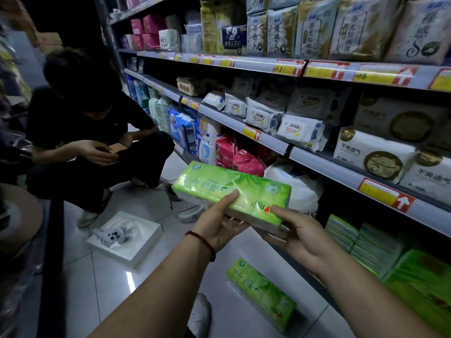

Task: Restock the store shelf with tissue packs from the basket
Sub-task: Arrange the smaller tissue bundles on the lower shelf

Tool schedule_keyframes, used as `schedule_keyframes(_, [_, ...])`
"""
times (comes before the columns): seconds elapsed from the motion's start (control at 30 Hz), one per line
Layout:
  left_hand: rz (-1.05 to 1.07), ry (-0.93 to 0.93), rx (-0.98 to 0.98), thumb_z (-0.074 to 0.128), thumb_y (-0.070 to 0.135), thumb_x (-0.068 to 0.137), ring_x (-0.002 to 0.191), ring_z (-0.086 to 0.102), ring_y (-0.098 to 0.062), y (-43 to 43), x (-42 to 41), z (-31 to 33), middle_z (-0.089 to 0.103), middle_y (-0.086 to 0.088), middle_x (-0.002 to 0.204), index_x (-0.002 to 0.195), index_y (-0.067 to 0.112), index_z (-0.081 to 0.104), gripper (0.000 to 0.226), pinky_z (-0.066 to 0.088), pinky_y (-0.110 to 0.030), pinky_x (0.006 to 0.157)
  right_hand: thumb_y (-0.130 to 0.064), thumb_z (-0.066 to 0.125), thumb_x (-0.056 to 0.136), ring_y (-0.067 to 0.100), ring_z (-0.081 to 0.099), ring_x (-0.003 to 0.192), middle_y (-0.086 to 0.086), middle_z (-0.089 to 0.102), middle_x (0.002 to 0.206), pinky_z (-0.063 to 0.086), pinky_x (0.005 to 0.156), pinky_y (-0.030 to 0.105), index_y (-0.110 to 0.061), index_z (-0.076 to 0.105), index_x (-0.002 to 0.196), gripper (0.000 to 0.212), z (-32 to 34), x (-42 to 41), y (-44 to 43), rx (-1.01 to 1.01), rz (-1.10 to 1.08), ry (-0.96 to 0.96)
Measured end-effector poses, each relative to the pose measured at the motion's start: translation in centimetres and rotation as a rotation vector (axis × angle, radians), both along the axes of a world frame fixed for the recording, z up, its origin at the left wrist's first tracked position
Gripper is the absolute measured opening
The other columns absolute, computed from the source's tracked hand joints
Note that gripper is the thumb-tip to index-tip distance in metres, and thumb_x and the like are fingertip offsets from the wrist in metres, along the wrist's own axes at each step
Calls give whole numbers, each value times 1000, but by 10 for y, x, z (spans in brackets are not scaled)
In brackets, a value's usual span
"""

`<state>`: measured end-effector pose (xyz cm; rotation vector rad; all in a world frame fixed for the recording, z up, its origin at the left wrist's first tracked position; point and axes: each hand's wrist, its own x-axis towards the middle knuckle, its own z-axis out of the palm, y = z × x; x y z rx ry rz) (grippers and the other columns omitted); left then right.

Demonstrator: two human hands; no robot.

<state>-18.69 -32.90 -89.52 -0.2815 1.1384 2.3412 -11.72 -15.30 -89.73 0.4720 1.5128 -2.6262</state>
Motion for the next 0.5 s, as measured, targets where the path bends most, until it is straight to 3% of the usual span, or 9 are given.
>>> schedule_keyframes(0.07, [50, 17, -34, 76, 22, 88, 113, 69, -32, -4, -6, 1, 76, -12, 114, 131, 6, 64, 47, 60, -50, 87, -28, 97, 57, 32, 74, 99, 15, 73, 112, 55, 100, 57, -4, 69, 120, 72, -1, 5, -1, 165, 111, -39])
schedule_keyframes(0.17, [69, 66, -81, 74, 26, 90, 110, 71, -31, -9, -13, 2, 77, -12, 114, 125, 10, 67, 39, 59, -49, 87, -29, 84, 77, 40, 72, 109, 13, 76, 114, 50, 105, 60, -6, 70, 120, 51, -5, 12, -8, 226, 282, -87])
schedule_keyframes(0.23, [56, 126, -119, 76, 27, 88, 113, 70, -34, -12, -17, -1, 75, -13, 120, 129, 12, 66, 45, 56, -57, 96, -31, 85, 76, 44, 71, 109, 14, 75, 115, 52, 104, 58, -5, 71, 118, 51, -11, 11, -12, 188, 240, -93])
schedule_keyframes(0.33, [-10, 227, -168, 78, 26, 79, 116, 68, -41, -18, -18, -3, 71, -19, 126, 134, 13, 63, 59, 50, -66, 100, -36, 87, 63, 39, 73, 102, 9, 77, 99, 56, 96, 49, -9, 69, 111, 58, -13, 7, -14, 166, 64, -89])
schedule_keyframes(0.4, [-75, 296, -228, 76, 22, 80, 113, 67, -46, -19, -15, -1, 70, -23, 124, 132, 9, 63, 54, 53, -64, 98, -40, 87, 62, 33, 73, 100, 4, 79, 108, 55, 101, 48, -9, 69, 115, 65, -13, 6, -11, 181, 9, -55])
schedule_keyframes(0.5, [-183, 385, -349, 70, 11, 90, 102, 71, -42, -19, -8, -2, 73, -23, 116, 127, 7, 64, 38, 60, -52, 87, -34, 82, 80, 36, 71, 107, 7, 77, 119, 50, 107, 59, -5, 63, 131, 62, -12, 4, -8, 128, 19, -15])
